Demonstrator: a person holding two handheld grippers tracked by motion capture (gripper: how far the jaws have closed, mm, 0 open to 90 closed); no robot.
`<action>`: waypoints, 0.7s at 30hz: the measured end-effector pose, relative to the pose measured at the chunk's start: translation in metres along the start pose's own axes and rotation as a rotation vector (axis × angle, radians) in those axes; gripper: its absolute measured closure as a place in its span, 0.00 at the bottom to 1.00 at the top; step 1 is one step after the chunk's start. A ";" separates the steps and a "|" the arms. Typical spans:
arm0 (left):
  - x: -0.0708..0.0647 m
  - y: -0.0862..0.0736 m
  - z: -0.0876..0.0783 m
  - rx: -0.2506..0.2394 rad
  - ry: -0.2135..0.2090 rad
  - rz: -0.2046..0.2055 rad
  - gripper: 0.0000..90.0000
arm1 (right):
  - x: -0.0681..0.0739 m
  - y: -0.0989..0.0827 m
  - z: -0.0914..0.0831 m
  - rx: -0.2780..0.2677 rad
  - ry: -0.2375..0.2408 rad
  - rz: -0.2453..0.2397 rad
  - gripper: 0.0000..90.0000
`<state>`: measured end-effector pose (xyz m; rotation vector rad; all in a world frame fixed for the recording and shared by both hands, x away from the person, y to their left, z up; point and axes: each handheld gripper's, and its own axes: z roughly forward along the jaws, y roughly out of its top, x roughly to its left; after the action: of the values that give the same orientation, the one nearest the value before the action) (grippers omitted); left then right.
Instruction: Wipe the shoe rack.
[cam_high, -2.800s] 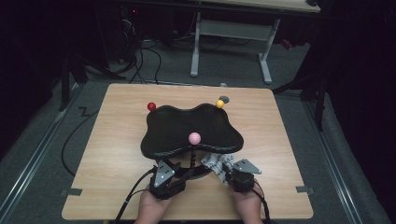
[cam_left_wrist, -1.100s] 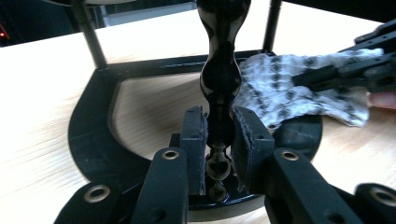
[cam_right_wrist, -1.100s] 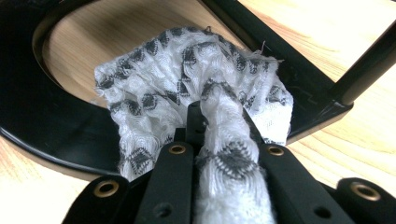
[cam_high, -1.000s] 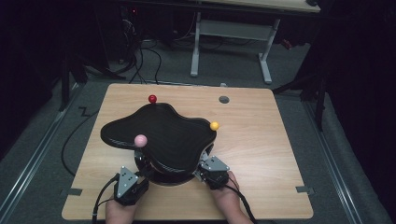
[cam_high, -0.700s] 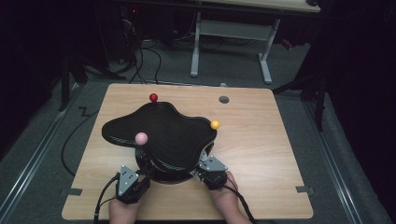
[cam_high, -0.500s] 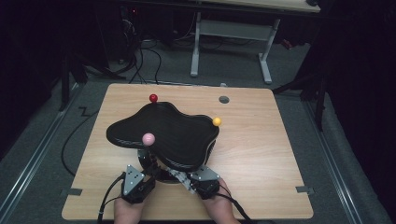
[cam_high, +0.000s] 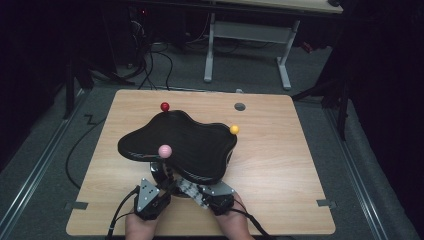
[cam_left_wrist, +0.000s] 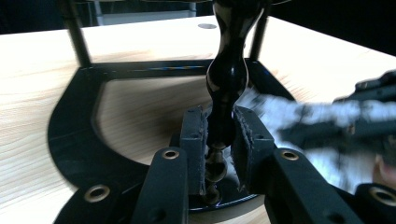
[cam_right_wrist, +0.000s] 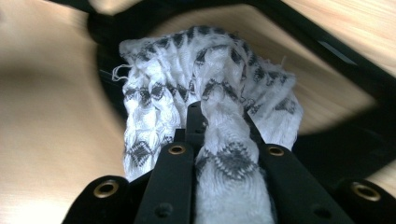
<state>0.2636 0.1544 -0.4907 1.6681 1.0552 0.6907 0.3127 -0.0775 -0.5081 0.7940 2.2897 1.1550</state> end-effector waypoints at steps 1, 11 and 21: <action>0.003 -0.001 -0.002 0.000 0.008 -0.005 0.83 | -0.005 -0.002 0.000 0.006 -0.014 0.012 0.90; 0.041 -0.010 -0.030 -0.004 0.107 -0.074 0.83 | -0.044 -0.005 0.004 0.017 -0.114 0.050 0.90; 0.060 -0.011 -0.038 -0.006 0.150 -0.118 0.83 | -0.031 0.001 0.012 0.021 -0.064 0.049 0.90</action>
<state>0.2554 0.2264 -0.4912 1.5539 1.2464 0.7498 0.3428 -0.0910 -0.5094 0.8863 2.2447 1.1124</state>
